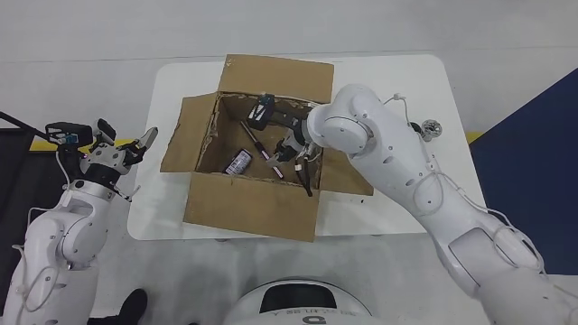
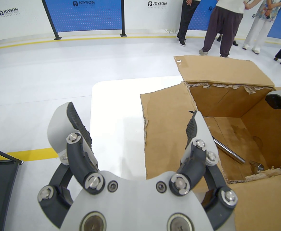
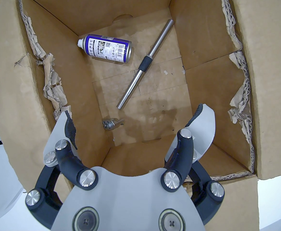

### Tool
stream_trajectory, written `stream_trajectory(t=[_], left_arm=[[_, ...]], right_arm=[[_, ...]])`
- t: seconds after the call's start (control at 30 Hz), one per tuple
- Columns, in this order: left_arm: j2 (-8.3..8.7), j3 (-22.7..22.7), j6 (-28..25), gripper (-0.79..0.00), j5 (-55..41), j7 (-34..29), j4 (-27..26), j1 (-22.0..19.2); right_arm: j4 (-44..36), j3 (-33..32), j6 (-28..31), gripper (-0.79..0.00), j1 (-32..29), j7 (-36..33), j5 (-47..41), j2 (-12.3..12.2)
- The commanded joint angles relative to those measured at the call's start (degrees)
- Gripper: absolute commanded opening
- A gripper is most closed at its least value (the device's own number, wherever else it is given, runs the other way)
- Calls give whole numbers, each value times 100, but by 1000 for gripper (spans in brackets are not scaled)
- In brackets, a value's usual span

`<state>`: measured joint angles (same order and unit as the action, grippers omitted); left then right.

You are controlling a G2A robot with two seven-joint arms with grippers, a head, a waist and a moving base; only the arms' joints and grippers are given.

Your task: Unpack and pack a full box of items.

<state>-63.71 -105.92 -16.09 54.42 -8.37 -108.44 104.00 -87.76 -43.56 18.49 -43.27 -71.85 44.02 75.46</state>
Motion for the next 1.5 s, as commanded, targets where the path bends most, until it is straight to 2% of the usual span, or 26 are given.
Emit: stream_trajectory(t=[0.0, 0.23, 0.47, 0.53, 0.63, 0.87, 0.9, 0.93, 0.97, 1.0, 1.3, 1.33, 1.37, 1.4, 1.47], left_arm=[[0, 0, 0, 0, 0, 0, 0, 0], [0, 0, 0, 0, 0, 0, 0, 0], [0, 0, 0, 0, 0, 0, 0, 0], [0, 0, 0, 0, 0, 0, 0, 0], [0, 0, 0, 0, 0, 0, 0, 0], [0, 0, 0, 0, 0, 0, 0, 0], [0, 0, 0, 0, 0, 0, 0, 0], [0, 0, 0, 0, 0, 0, 0, 0], [0, 0, 0, 0, 0, 0, 0, 0], [0, 0, 0, 0, 0, 0, 0, 0], [0, 0, 0, 0, 0, 0, 0, 0], [0, 0, 0, 0, 0, 0, 0, 0], [0, 0, 0, 0, 0, 0, 0, 0], [0, 0, 0, 0, 0, 0, 0, 0], [0, 0, 0, 0, 0, 0, 0, 0]], right_arm=[[86, -19, 35, 0, 55, 52, -72, 6], [587, 595, -344, 0, 461, 1, -271, 260], [1454, 1324, -635, 0, 926, 749, 17, 674], [1742, 1451, -721, -77, 992, 1021, 107, 777], [2106, 1598, -765, -105, 1097, 1208, 84, 929], [2855, 1908, -1002, -369, 1211, 1639, 54, 1297], [2940, 1937, -1029, -366, 1207, 1713, 45, 1344], [3024, 1958, -1077, -277, 1204, 1767, 48, 1383], [3076, 1964, -1178, -55, 1194, 1828, 68, 1415], [3079, 1963, -1203, 0, 1189, 1845, 70, 1423], [3137, 1932, -1336, 0, 1147, 1984, 153, 1412], [3169, 1915, -1428, -62, 1095, 2057, 220, 1405], [3164, 1900, -1404, -212, 1055, 2080, 239, 1398], [3170, 1872, -1382, -406, 1020, 2123, 259, 1388], [3134, 1814, -1372, -486, 953, 2227, 341, 1361]])
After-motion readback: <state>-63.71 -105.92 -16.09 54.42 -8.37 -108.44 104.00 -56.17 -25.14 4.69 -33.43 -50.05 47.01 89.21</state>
